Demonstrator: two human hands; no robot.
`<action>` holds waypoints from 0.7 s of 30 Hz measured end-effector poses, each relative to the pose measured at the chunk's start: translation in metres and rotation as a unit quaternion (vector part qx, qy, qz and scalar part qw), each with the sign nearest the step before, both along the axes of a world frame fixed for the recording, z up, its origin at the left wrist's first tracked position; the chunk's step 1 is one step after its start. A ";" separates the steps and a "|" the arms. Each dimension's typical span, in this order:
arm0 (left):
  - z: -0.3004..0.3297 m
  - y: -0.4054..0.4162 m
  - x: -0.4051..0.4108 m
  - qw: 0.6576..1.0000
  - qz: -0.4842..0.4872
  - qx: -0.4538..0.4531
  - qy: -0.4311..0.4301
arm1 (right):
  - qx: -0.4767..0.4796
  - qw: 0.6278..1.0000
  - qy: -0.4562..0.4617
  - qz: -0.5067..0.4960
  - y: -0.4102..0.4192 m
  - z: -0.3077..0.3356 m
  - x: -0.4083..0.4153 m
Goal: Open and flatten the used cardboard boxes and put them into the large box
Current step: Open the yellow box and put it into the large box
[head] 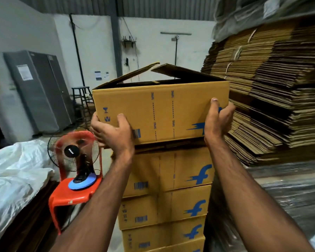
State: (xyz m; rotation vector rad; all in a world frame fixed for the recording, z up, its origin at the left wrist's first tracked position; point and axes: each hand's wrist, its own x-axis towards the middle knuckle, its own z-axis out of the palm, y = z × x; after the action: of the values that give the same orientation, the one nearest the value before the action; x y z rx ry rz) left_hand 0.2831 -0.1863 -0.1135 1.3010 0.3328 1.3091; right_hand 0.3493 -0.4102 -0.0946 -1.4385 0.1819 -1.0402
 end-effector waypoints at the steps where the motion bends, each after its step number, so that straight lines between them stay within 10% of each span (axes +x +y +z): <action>1: 0.002 0.002 -0.003 1.000 -0.005 -0.011 -0.008 | -0.005 1.000 -0.013 -0.007 0.001 0.007 -0.008; 21: 0.020 -0.169 -0.117 0.945 -0.326 -0.018 -0.027 | -0.014 0.921 -0.030 -0.387 -0.152 0.014 -0.295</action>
State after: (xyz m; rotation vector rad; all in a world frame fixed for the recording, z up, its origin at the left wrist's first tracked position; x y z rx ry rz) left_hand 0.1660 -0.3553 -0.0937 1.1978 -0.1160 0.7651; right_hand 0.0541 -0.5620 -0.0806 -1.3742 0.7369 -1.7257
